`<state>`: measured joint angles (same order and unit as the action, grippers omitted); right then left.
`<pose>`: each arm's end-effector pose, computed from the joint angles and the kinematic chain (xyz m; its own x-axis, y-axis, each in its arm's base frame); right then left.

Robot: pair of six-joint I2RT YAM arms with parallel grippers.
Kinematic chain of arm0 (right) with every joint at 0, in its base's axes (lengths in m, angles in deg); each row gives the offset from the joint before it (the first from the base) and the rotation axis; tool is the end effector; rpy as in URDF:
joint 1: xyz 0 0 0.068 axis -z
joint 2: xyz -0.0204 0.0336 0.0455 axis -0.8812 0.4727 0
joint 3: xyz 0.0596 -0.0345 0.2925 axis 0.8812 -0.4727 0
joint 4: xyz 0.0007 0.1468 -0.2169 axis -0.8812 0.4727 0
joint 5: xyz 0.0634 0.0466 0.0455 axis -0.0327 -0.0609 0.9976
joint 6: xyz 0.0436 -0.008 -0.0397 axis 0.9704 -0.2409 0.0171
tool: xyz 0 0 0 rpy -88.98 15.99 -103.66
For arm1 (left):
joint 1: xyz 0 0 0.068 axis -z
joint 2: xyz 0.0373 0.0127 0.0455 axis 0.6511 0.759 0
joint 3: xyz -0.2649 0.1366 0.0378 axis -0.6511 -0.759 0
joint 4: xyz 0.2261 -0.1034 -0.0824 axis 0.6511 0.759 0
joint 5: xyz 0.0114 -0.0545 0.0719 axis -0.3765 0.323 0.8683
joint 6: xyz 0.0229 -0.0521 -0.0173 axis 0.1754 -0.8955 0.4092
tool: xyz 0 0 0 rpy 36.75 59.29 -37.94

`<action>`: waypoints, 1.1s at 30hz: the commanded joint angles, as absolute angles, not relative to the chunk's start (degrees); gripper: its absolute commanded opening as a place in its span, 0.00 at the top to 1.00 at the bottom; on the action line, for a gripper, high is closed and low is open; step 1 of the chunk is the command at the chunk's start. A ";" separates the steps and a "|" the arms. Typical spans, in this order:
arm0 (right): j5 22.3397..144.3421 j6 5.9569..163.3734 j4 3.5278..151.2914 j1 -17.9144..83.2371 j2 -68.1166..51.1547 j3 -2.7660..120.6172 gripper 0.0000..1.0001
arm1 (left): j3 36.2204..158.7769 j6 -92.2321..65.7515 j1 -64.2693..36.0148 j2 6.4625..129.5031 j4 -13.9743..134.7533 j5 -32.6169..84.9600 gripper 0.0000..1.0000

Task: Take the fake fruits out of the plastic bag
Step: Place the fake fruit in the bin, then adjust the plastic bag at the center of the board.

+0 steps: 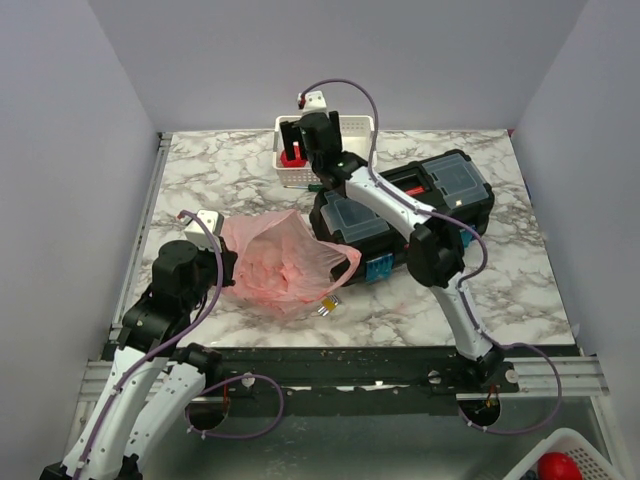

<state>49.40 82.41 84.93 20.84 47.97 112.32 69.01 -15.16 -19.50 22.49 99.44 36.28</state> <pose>0.4626 0.3759 0.3016 -0.2365 -0.1109 -0.9653 -0.2489 0.9672 -0.0501 0.0927 -0.0344 0.3298 -0.4346 -0.0822 -0.8969 0.2377 0.9501 -0.2022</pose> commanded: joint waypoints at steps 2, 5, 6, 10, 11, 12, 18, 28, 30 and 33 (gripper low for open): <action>50.60 84.52 85.81 17.24 35.99 103.02 0.04 | 69.08 -14.67 -19.53 22.79 99.14 35.15 1.00; 51.41 86.12 84.25 15.06 29.66 94.61 0.04 | 69.10 -14.67 -19.53 22.81 99.22 35.15 1.00; 51.63 86.12 83.21 14.19 27.14 91.17 0.04 | 69.08 -14.69 -19.55 22.79 99.16 35.17 1.00; 51.86 85.99 80.84 9.63 19.21 81.16 0.04 | 69.17 -14.76 -19.62 23.35 99.22 35.30 1.00; 51.75 86.33 80.46 8.44 17.37 78.81 0.04 | 69.19 -14.78 -19.62 23.42 99.23 35.31 1.00; 51.67 86.77 80.17 7.33 15.78 77.05 0.04 | 69.19 -14.76 -19.64 23.59 99.19 35.31 1.00; 53.62 85.37 75.71 0.21 6.69 63.82 0.17 | 69.34 -14.84 -19.97 24.37 99.41 35.40 1.00; 59.11 90.08 67.47 -5.07 1.61 47.82 0.45 | 70.31 -15.26 -20.15 24.38 100.23 35.03 1.00; 57.20 92.71 67.02 -5.01 3.41 47.31 0.45 | 72.21 -15.99 -20.15 25.18 101.52 34.46 1.00; 51.99 95.77 68.09 -5.02 7.06 48.30 0.44 | 76.19 -17.49 -20.19 26.51 102.91 29.56 1.00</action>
